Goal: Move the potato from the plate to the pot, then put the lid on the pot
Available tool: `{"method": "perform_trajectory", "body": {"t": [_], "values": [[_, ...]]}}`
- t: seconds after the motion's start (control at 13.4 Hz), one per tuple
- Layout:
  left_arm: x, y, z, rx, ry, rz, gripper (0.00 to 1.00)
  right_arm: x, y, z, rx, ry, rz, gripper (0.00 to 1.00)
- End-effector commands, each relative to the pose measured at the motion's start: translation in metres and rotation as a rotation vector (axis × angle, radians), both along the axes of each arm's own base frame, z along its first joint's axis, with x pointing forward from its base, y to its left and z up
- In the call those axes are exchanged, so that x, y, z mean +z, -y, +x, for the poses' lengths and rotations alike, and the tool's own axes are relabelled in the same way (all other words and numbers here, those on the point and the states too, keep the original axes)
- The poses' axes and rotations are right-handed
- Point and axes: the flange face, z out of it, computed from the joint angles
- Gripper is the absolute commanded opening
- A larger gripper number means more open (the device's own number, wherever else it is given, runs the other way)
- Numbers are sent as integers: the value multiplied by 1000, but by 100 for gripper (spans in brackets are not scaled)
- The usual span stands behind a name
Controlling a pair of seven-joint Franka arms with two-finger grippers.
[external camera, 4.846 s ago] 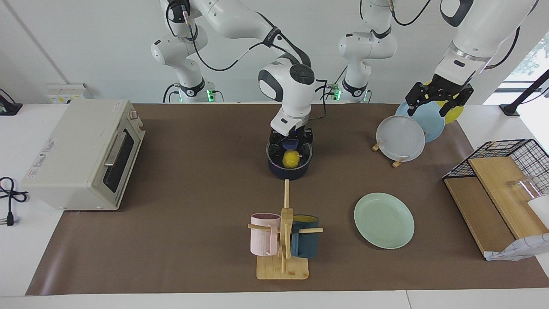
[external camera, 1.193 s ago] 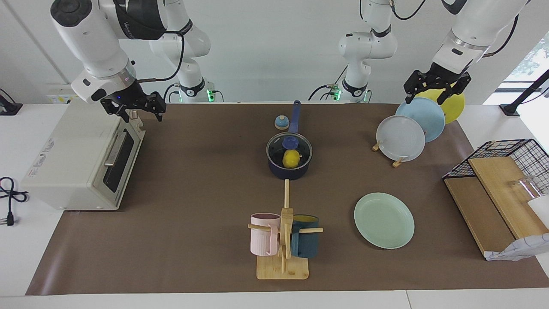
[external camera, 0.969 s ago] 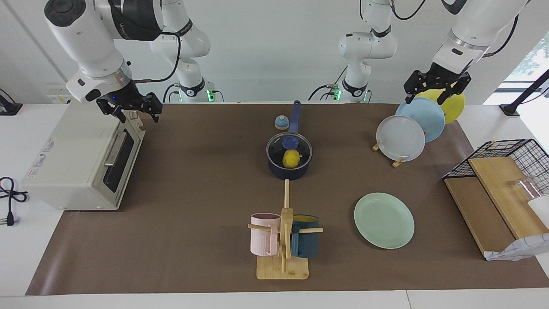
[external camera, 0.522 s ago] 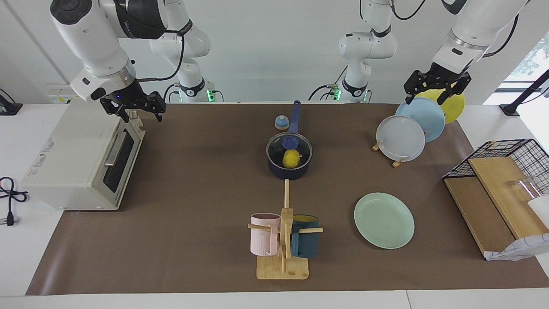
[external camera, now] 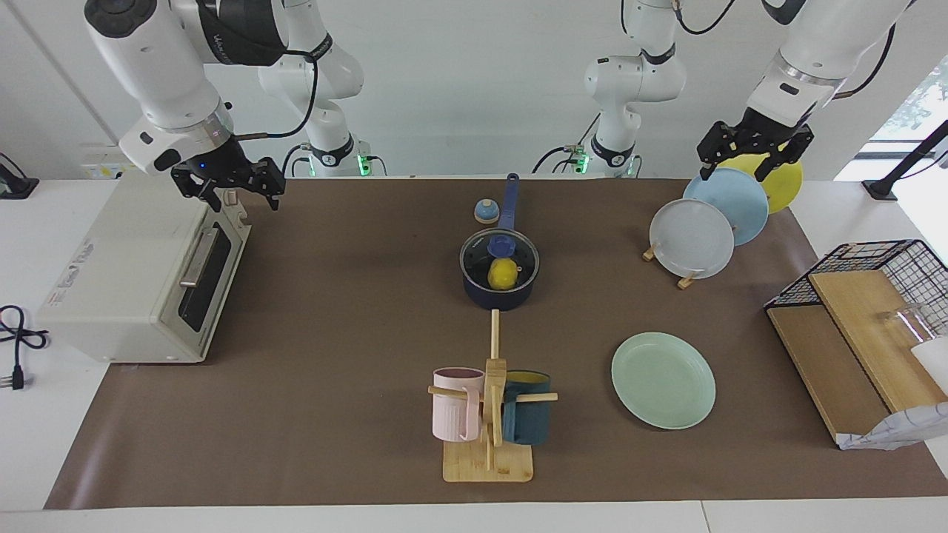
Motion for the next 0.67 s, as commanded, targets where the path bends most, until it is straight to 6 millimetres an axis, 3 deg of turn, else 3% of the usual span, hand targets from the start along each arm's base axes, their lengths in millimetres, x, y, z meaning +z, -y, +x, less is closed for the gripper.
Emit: {"method": "perform_trajectory", "body": {"t": [0.0,0.6], "values": [[-1,0,-7,4,15,20,100,2,10,1,5,0,12,100],[-1,1,-7,3,15,20,100,8,12,2,0,27,4,100]]}}
